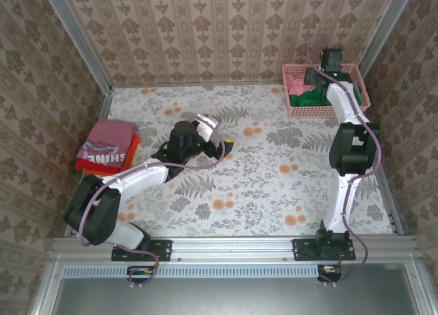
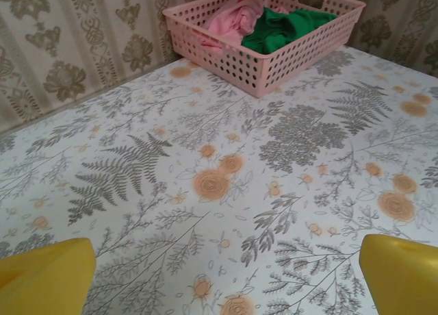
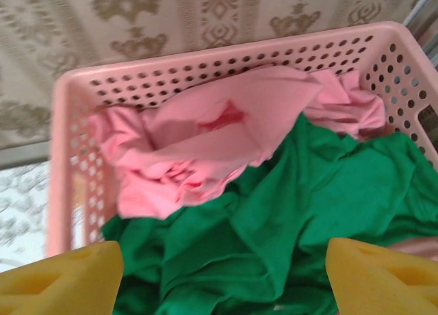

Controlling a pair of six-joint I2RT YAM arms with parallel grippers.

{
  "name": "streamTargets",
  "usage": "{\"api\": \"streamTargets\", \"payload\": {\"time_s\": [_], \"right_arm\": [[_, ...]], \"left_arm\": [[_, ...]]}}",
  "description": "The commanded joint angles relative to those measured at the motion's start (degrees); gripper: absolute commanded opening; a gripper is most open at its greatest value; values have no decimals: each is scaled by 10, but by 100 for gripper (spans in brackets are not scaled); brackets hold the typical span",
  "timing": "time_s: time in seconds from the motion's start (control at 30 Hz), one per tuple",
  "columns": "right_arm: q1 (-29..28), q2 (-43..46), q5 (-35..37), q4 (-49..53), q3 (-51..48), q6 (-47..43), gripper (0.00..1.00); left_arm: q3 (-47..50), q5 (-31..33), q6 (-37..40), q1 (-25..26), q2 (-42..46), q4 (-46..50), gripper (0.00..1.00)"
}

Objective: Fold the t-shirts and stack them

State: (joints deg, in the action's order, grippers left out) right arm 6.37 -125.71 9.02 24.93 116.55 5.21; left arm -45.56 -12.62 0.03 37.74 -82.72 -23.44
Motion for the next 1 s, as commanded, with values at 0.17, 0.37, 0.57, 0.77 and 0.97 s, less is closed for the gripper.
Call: {"api": "streamTargets", "payload": {"time_s": [0.17,0.37,0.57,0.77,0.97], "right_arm": [[13,-177,-49,70,217,41,78],[18,-277,-89,78,342,63,61],[18,-275,-113,74,359,63,0],[11,-221,-124,95,335,44,0],[-7,-87,-115,19,191,38,0]], "left_arm": [[-8,0,11,29,-4,-26,100],[-3,19,15,53,-3,-26,100],[6,31,15,66,-2,-34,100],[6,34,15,68,-7,-43,100],[26,58,11,68,2,-73,100]]}}
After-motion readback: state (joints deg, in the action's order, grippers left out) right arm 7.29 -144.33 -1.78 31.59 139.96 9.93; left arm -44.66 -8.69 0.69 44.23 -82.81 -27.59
